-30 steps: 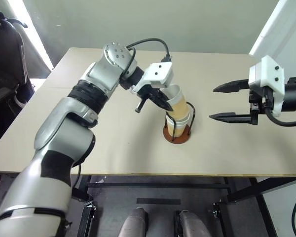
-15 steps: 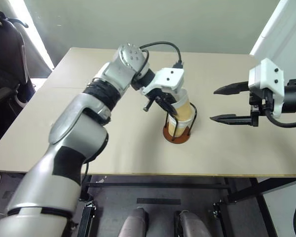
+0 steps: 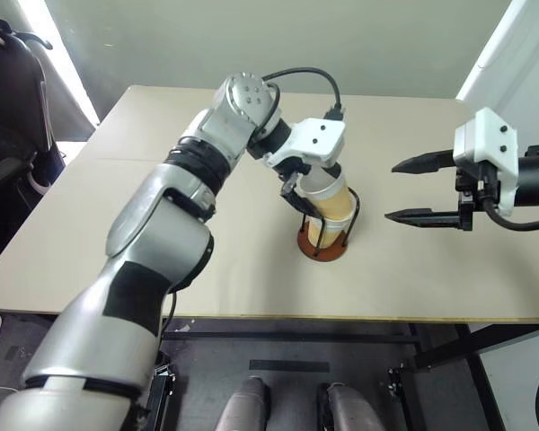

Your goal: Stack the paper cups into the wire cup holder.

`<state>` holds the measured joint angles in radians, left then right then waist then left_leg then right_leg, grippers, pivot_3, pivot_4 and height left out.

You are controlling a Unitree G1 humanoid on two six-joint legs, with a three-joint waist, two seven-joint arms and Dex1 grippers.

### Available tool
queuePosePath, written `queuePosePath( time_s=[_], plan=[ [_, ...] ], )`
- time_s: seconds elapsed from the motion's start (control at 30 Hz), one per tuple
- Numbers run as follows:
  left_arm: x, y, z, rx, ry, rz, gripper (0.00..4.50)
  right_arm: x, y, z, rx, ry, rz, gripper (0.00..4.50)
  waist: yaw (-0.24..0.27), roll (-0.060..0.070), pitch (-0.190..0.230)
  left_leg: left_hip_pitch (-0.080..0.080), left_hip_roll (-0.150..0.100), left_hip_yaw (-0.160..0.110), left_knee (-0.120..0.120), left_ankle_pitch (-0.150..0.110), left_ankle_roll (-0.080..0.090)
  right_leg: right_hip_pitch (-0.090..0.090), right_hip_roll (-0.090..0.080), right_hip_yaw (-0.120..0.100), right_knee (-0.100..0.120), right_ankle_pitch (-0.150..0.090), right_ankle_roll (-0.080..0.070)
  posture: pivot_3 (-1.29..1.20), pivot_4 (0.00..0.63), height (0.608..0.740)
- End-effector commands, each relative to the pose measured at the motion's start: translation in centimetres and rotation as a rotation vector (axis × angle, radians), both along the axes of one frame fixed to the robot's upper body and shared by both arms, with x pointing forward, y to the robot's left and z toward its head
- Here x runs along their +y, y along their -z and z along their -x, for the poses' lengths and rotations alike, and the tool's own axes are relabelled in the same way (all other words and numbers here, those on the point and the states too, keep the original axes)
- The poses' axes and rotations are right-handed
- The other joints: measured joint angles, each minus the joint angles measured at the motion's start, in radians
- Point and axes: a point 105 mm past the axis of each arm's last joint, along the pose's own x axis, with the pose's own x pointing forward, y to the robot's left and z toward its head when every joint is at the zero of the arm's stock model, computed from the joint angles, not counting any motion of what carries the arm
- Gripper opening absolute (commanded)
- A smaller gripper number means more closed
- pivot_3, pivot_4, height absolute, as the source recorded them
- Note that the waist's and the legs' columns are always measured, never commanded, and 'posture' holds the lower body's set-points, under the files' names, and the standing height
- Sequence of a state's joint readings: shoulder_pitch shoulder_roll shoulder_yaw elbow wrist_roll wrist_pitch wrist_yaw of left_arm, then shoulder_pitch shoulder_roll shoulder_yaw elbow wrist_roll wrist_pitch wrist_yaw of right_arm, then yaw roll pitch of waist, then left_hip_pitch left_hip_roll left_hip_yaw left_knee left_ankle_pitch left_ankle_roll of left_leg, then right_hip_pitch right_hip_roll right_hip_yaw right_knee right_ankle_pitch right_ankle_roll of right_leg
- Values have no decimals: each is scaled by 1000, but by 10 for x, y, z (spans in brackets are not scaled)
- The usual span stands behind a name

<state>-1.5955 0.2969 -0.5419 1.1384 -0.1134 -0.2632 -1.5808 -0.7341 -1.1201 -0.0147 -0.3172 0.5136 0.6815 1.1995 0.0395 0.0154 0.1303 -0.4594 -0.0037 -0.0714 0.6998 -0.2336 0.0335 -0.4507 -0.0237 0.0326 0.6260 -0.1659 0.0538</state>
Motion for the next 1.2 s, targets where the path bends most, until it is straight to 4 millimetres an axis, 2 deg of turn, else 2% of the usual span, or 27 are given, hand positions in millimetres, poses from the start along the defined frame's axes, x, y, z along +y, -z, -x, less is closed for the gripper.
queuePosePath(
  time_s=[0.03,0.23,0.5,0.6,0.77,1.0,1.2],
  plan=[
    [-16,-26,9,-43,58,78,4461,-4,-12,3,-53,9,9,3798,1,0,0,0,0,0,0,0,0,0,0,0,0,0,0,0,150,740],
    [-26,-31,14,-15,81,128,4461,-3,-13,4,-49,10,15,3798,1,0,0,0,0,1,0,0,1,0,0,0,0,0,1,0,150,740],
    [-16,-35,9,-16,44,147,4461,-3,-12,3,-42,9,14,3798,1,0,0,0,0,1,1,0,1,0,0,1,0,0,1,0,150,740],
    [3,-45,0,31,-39,253,4461,-2,-4,-2,-22,13,-11,3798,-1,0,0,0,0,1,1,0,1,-1,0,1,0,0,1,0,150,740],
    [37,-54,-21,86,-242,441,4461,-10,0,-23,-30,94,-85,3798,-9,0,0,2,0,2,0,0,0,0,1,1,1,0,1,0,150,740],
    [105,-49,-41,123,-514,635,4461,-33,17,-68,-58,233,-155,3798,-9,0,0,3,0,1,1,2,-1,0,1,2,1,1,1,0,150,740],
    [150,-40,-48,158,-712,763,4461,-54,30,-94,-82,316,-213,3798,-7,0,0,3,0,1,0,5,-2,0,1,1,2,2,0,0,150,740]
  ],
)
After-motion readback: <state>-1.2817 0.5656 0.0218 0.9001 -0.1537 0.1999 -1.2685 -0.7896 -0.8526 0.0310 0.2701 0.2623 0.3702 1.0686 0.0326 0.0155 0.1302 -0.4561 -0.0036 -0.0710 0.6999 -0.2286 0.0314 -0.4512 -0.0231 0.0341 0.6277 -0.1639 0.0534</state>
